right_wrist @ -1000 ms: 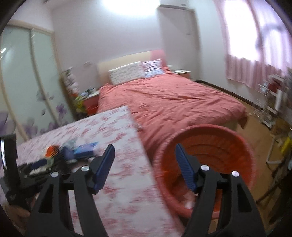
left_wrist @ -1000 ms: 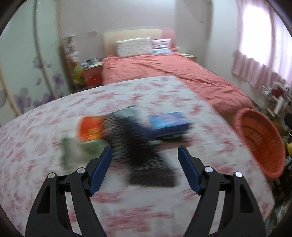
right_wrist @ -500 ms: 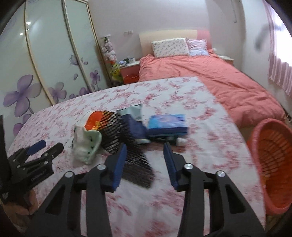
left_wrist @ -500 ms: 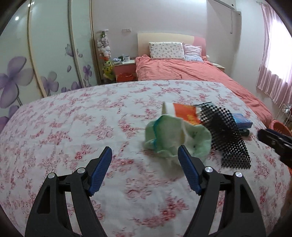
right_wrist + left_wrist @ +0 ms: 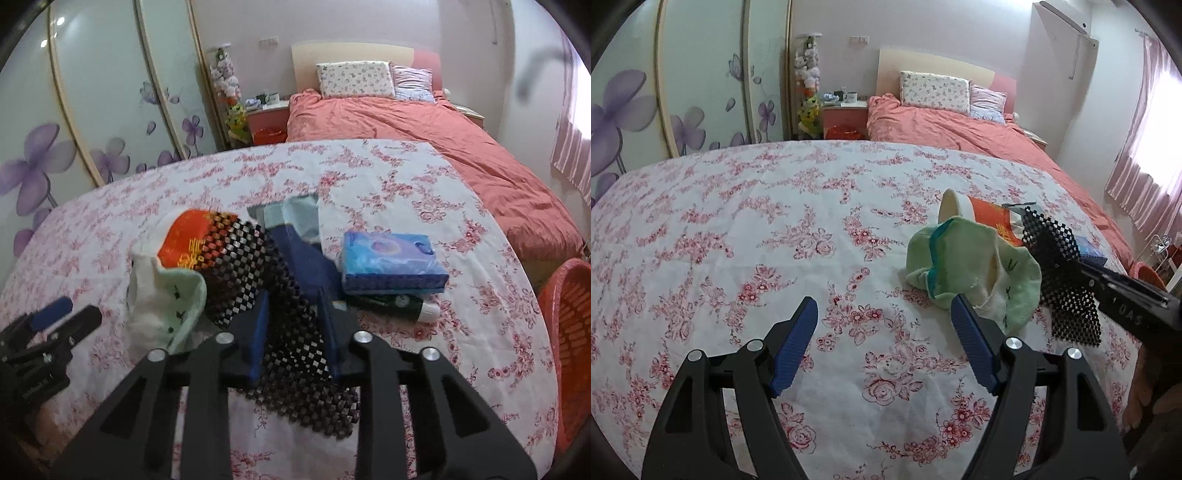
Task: Collect trash
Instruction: 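Grasp the black checkered mesh on the bed with the right gripper, then grasp the green cloth with the left gripper while the right gripper holds the checkered mesh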
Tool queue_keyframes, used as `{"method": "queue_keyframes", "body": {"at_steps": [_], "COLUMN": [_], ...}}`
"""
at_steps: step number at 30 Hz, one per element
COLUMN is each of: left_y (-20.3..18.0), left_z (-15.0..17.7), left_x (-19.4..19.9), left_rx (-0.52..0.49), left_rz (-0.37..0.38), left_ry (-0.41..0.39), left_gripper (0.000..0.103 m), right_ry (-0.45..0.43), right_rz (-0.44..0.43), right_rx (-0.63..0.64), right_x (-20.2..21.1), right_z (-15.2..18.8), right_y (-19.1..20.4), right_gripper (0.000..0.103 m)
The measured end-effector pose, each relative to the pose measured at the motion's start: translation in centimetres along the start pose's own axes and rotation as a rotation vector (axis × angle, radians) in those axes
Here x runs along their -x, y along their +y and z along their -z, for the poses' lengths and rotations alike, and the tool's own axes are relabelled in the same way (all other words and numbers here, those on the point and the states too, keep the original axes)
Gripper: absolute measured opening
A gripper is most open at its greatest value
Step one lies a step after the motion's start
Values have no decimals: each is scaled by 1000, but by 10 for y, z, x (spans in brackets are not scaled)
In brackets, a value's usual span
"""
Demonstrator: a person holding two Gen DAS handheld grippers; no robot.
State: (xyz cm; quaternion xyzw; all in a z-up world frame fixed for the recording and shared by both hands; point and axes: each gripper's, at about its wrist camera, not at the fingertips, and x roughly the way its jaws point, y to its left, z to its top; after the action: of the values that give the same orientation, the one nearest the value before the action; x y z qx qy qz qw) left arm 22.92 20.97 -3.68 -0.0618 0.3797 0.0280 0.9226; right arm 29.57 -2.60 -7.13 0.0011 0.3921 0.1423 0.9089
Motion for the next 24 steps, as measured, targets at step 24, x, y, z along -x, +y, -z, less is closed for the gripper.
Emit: {"method": "queue_keyframes", "body": {"at_steps": [24], "left_y": [-62], "left_z": [-14], "left_x": [-33], "left_rx": [-102], "left_rz": [13], "left_ry": [46], "left_gripper": [57], "right_ry": [-175], "right_rz": [-20], "right_rx": [-125], "right_x": [104], "right_z": [15], "right_y": [-57], "right_gripper": [6]}}
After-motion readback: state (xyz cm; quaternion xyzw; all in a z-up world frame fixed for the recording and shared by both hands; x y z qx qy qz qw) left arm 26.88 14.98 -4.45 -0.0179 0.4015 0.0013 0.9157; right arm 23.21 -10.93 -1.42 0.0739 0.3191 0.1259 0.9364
